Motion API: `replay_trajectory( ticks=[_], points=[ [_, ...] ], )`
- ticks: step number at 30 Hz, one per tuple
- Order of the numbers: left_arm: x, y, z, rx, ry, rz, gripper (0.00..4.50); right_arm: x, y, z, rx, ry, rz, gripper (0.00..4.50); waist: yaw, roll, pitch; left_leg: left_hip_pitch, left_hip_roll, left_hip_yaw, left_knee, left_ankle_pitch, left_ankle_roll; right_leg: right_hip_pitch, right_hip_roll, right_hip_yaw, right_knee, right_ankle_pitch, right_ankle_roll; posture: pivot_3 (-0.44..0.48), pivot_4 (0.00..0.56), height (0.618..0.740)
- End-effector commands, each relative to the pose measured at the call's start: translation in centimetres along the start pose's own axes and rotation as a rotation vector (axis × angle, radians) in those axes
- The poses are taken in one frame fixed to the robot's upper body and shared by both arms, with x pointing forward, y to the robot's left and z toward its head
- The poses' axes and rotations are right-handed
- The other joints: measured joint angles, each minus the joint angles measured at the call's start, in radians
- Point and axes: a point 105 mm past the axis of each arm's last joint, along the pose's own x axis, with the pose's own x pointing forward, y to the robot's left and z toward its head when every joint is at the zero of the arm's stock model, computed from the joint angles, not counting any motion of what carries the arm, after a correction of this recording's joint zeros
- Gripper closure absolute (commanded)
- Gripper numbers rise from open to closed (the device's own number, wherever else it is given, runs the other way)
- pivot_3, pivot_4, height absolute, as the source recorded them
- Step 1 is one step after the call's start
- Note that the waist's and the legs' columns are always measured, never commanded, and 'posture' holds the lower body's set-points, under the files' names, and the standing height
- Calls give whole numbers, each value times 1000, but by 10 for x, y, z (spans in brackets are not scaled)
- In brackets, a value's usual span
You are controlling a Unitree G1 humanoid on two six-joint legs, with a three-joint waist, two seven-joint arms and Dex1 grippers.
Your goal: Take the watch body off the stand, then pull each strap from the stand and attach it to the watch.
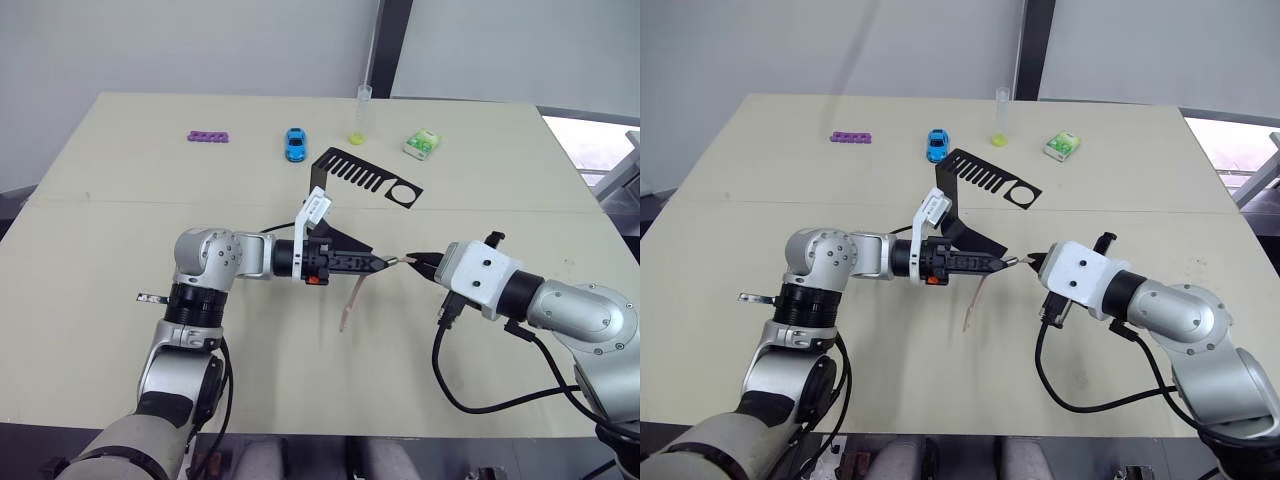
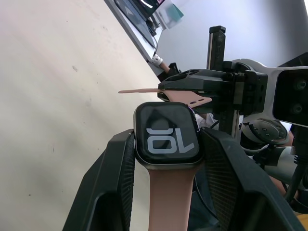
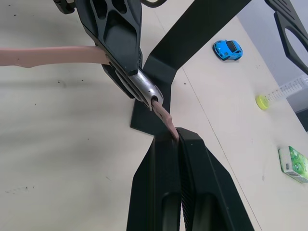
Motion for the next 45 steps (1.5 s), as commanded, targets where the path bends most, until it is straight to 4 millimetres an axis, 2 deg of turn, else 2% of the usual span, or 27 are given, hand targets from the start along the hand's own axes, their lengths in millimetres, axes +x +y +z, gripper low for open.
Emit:
replay_trajectory(
  ticks=[1,26,45],
  points=[
    [7,-12,5,53,15,-51,2914,-4,-1,12,-50,-35,3,4500,0,0,0,0,0,0,0,0,0,0,0,0,0,0,0,0,150,740],
    [1,2,5,80,31,-5,2914,-9,1,7,-59,11,26,4500,0,0,0,0,0,0,0,0,0,0,0,0,-1,0,0,0,150,740],
    [2,-11,12,98,32,-43,2914,-8,-2,3,-61,27,20,4500,0,0,0,0,0,0,0,0,0,0,0,0,-1,0,0,0,150,740]
  ],
)
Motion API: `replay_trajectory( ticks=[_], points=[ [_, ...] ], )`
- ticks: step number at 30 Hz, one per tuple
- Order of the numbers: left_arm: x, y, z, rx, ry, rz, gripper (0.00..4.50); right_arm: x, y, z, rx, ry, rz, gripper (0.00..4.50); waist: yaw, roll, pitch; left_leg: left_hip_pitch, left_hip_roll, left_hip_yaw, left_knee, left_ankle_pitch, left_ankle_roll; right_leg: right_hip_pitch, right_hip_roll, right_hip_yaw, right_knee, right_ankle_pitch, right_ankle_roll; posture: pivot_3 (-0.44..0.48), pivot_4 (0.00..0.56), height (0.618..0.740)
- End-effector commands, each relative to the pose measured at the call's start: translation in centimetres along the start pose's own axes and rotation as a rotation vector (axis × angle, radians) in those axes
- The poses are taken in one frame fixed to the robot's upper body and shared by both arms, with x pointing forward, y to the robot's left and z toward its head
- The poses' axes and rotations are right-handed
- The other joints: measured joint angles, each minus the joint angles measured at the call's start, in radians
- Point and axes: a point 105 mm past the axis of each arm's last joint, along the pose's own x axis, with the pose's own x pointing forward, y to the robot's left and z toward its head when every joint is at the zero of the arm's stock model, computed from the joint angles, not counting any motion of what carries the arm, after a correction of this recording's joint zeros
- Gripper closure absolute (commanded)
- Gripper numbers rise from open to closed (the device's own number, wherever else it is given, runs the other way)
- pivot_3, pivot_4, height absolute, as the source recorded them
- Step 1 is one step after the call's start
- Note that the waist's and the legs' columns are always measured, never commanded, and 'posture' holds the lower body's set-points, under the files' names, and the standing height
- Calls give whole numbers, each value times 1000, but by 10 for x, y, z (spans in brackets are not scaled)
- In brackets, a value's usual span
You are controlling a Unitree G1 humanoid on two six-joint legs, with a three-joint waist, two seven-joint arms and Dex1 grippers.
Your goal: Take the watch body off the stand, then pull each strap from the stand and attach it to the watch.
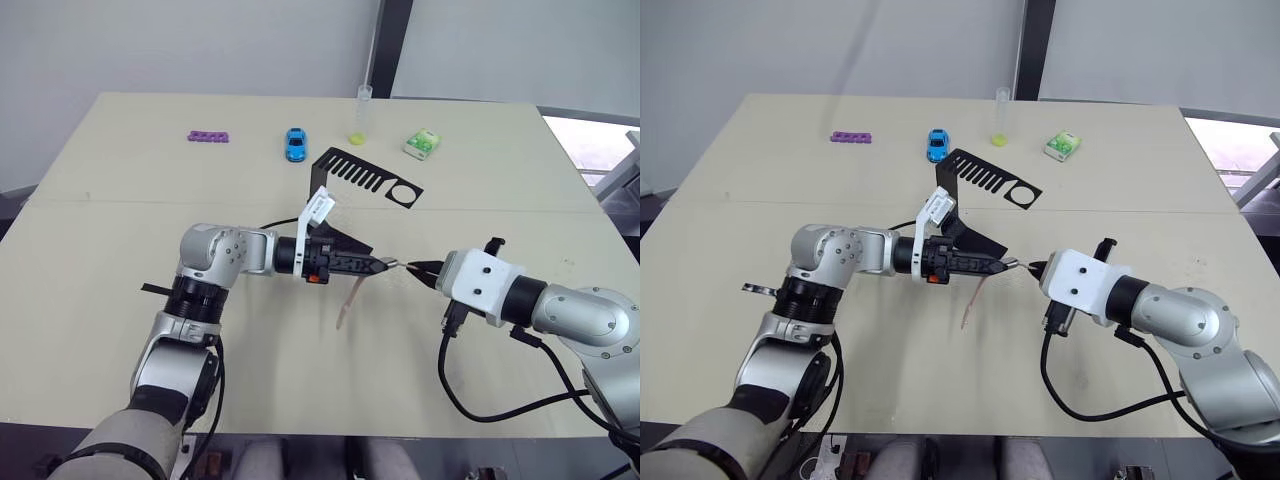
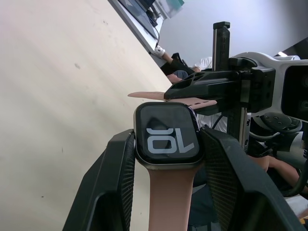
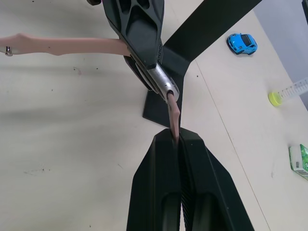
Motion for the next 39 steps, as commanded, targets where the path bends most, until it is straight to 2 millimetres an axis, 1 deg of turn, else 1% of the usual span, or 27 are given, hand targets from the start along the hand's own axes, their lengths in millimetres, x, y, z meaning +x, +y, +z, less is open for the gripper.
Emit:
replay_trajectory(
  ticks=[1,11,16,20,29,39],
  points=[
    [2,-13,10,36,-13,-48,2914,-3,-7,6,-39,-6,-26,4500,0,0,0,0,0,0,0,0,0,0,0,0,0,0,0,0,150,740],
    [8,-16,8,16,-17,-55,2914,-2,-9,8,-42,-4,-32,4500,0,0,0,0,0,0,0,0,0,0,0,0,0,0,0,0,150,740],
    [11,-12,11,2,-39,-33,2914,-2,-11,10,-39,-10,-42,4500,1,0,0,0,0,0,0,0,0,0,0,0,0,0,0,0,150,740],
    [13,-14,11,-3,-37,-36,2914,-2,-13,11,-42,-8,-51,4500,0,0,0,0,0,0,0,0,0,0,0,0,0,0,0,0,150,740],
    [16,-11,10,-18,-22,-3,2914,0,-16,8,-69,16,-73,4500,0,0,0,0,0,0,0,0,0,0,0,0,0,0,0,0,150,740],
    [23,-17,15,-32,-53,-15,2914,0,-17,4,-79,35,-83,4500,0,0,0,0,0,0,0,0,0,0,0,0,0,0,0,0,150,740]
  ],
)
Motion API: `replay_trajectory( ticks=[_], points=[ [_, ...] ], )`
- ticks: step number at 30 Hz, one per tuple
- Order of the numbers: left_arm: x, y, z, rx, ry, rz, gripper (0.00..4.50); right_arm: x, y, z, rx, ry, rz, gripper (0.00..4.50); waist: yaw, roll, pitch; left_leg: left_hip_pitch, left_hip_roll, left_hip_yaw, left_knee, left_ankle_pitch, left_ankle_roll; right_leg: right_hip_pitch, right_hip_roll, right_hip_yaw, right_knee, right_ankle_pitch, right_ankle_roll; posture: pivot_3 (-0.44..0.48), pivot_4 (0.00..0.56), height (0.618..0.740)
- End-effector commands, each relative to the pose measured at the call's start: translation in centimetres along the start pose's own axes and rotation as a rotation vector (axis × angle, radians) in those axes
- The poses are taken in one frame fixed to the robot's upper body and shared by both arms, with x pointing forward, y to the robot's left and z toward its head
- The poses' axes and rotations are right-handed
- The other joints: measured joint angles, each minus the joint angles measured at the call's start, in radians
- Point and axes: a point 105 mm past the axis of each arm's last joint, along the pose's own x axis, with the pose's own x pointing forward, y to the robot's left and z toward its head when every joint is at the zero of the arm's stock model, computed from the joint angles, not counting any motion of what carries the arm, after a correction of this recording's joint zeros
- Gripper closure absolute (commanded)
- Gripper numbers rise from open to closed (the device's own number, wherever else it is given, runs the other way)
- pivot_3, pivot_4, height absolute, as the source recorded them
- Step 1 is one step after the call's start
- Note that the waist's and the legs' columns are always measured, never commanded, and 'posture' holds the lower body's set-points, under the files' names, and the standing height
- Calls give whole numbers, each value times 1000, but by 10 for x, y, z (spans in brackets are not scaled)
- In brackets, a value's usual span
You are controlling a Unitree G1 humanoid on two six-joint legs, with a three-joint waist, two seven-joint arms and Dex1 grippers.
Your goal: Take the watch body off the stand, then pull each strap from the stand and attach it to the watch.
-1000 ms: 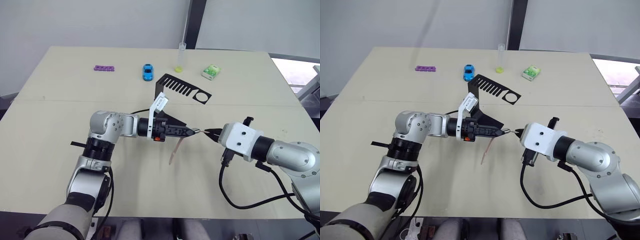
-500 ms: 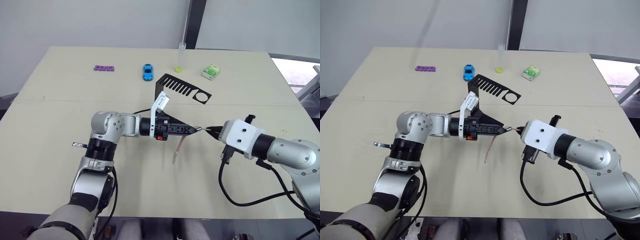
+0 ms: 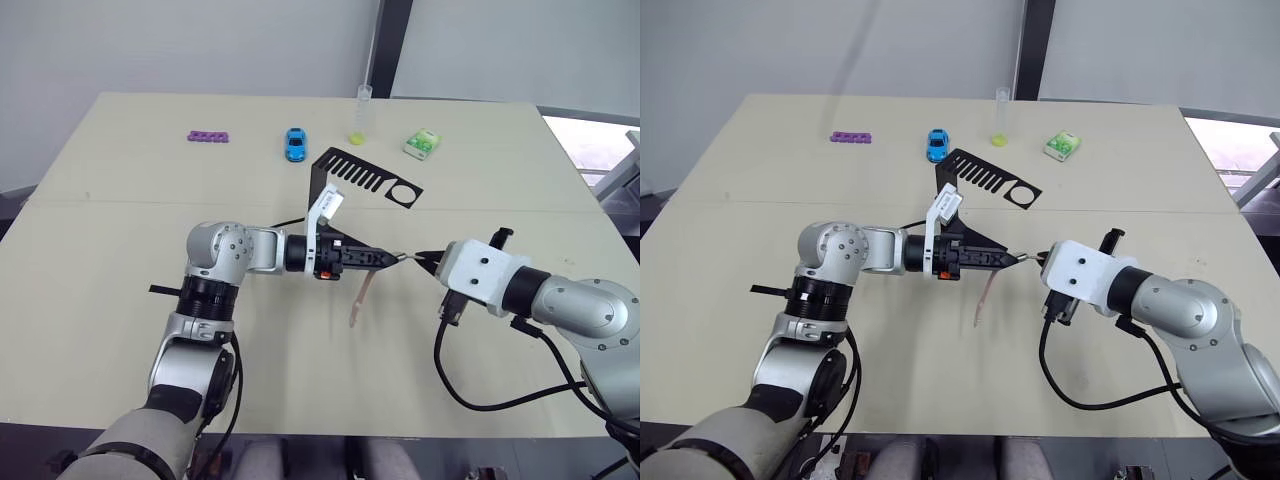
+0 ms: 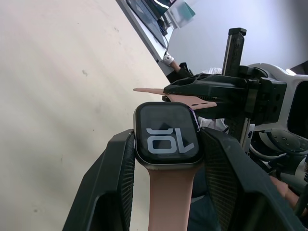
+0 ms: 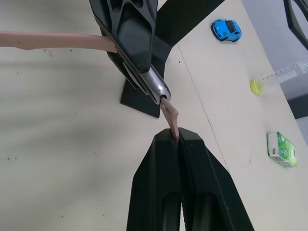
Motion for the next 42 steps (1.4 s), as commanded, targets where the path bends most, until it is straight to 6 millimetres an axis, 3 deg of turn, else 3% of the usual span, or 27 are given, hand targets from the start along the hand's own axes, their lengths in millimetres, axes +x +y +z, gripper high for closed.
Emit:
replay_trajectory(
  ticks=[1,42],
  points=[
    [8,-19,10,44,-16,-68,2914,-2,-6,8,-37,-31,-30,4500,0,0,0,0,0,0,0,0,0,0,0,0,0,0,0,0,150,740],
    [17,-33,18,60,-29,-100,2914,4,-15,7,-15,-14,-83,4500,0,0,0,0,0,0,0,0,0,0,0,0,0,0,0,0,150,740]
  ],
)
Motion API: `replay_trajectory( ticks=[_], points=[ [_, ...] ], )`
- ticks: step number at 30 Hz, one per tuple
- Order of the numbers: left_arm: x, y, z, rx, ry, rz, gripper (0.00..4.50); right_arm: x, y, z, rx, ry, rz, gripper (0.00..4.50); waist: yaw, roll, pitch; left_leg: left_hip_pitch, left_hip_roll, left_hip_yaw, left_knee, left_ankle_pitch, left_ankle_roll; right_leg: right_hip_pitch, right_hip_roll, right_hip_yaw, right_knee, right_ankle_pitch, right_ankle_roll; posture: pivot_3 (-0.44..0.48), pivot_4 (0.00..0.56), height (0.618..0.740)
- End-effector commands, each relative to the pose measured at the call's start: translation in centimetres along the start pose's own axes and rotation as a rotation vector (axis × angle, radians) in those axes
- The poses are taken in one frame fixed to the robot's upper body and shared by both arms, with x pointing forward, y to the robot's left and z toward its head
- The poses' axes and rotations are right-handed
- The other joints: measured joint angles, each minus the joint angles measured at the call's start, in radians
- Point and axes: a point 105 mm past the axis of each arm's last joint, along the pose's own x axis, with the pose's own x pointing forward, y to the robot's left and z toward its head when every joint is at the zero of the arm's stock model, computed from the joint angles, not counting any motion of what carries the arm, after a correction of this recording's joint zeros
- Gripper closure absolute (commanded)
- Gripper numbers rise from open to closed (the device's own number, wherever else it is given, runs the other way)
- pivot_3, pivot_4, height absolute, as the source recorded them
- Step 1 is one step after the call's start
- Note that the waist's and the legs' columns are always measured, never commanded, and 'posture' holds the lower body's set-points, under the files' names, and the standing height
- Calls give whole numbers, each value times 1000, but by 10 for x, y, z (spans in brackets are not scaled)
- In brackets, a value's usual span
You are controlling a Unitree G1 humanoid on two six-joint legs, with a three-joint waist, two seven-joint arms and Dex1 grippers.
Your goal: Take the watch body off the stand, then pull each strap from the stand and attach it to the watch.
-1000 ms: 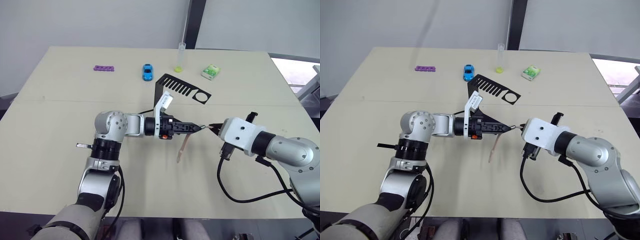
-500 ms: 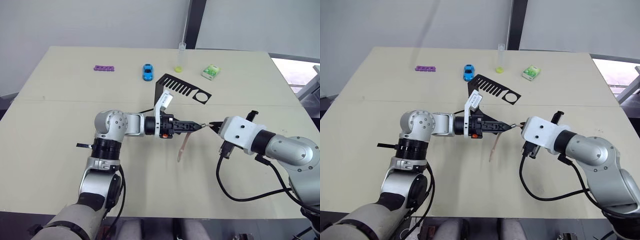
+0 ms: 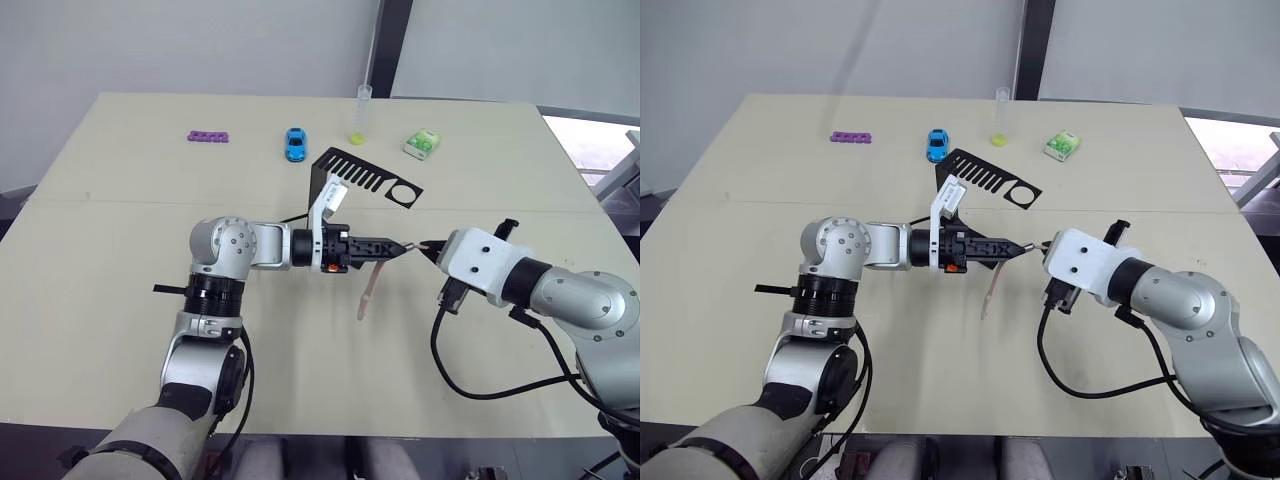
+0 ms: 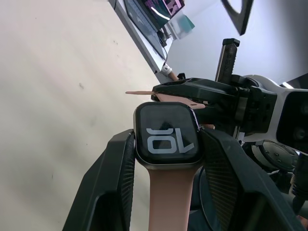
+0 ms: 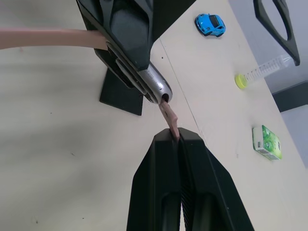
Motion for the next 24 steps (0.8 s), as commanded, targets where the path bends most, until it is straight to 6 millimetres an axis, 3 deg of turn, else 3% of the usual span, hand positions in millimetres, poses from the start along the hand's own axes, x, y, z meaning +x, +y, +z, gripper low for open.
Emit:
replay_trajectory(
  ticks=[1,24],
  points=[
    [12,-24,7,68,5,-89,2914,1,-3,9,-17,-32,-27,4500,0,0,0,0,0,0,0,0,0,0,0,0,0,0,0,0,150,740],
    [20,-25,4,75,24,-87,2914,1,-5,11,-31,-27,-25,4500,0,0,0,0,0,0,0,0,0,0,0,0,0,0,0,0,150,740]
  ],
)
